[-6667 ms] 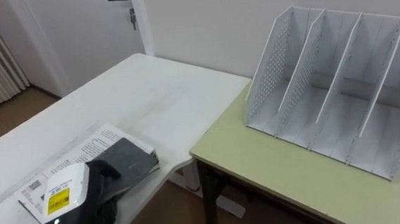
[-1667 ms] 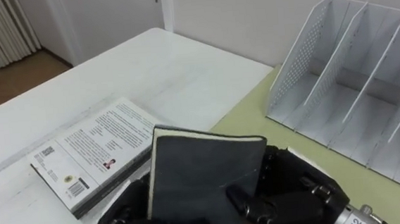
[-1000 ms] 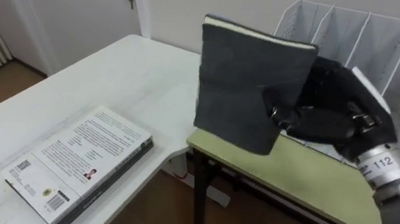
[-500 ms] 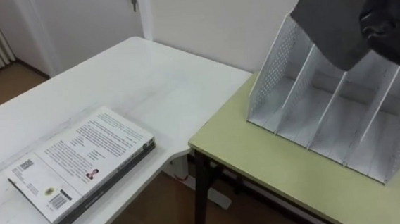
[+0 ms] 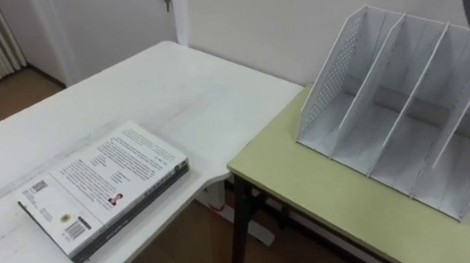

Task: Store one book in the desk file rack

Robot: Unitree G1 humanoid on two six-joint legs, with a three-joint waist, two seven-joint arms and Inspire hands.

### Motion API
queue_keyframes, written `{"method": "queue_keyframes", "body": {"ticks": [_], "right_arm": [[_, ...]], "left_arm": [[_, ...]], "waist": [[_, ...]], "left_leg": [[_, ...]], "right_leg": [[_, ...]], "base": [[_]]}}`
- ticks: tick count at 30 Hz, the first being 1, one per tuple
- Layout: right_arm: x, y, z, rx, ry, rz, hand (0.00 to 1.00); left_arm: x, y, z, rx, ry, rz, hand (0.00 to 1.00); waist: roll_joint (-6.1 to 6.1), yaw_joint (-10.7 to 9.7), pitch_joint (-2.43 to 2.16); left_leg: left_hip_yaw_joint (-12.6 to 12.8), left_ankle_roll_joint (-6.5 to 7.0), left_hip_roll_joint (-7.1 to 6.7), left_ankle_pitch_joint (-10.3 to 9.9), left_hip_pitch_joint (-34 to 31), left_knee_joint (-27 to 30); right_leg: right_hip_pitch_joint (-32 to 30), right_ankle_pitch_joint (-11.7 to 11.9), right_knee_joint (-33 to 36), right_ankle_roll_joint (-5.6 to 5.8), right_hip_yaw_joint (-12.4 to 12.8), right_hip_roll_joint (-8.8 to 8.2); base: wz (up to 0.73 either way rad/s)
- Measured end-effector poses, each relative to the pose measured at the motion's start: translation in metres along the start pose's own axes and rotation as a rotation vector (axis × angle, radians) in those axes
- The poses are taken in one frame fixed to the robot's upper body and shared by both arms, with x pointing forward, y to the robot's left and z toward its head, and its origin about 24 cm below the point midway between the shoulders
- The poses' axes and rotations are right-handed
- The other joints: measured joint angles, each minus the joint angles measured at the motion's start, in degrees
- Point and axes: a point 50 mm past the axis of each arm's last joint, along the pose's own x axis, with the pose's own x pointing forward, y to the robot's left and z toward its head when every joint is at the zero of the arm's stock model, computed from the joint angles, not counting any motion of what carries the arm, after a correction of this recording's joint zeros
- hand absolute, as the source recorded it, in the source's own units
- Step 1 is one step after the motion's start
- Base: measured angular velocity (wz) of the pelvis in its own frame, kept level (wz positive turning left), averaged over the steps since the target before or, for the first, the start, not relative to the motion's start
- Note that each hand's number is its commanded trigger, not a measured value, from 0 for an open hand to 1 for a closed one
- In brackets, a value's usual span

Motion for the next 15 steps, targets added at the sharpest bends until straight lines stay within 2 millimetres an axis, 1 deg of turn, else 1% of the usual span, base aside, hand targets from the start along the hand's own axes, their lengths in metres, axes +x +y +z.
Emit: {"method": "queue_keyframes", "body": {"ticks": [2, 8, 15], "right_arm": [[0.000, -0.002, -0.005, -0.017, 0.016, -0.013, 1.00], [-0.001, -0.005, -0.020, -0.065, 0.067, -0.024, 1.00], [-0.001, -0.005, -0.022, -0.073, 0.075, -0.025, 1.00]], "left_arm": [[0.000, 0.000, 0.000, 0.000, 0.002, 0.008, 0.00], [0.000, 0.001, 0.000, -0.002, 0.003, 0.014, 0.00], [0.000, 0.001, 0.000, -0.004, 0.010, 0.014, 0.00]], "waist": [[-0.07, 0.4, 0.04], [-0.20, 0.7, 0.10], [-0.17, 0.7, 0.08]], "left_leg": [[-0.1, 0.00, 0.02, 0.0, 0.0, 0.0], [-0.3, 0.00, 0.00, 0.0, 0.0, 0.0], [-0.3, 0.00, 0.00, 0.0, 0.0, 0.0]], "right_leg": [[0.0, 0.0, 0.0, 0.00, -0.1, 0.00], [0.0, 0.0, 0.0, 0.00, -0.1, -0.04], [0.0, 0.0, 0.0, 0.00, -0.1, -0.06]], "base": [[0.00], [0.00], [0.00]]}}
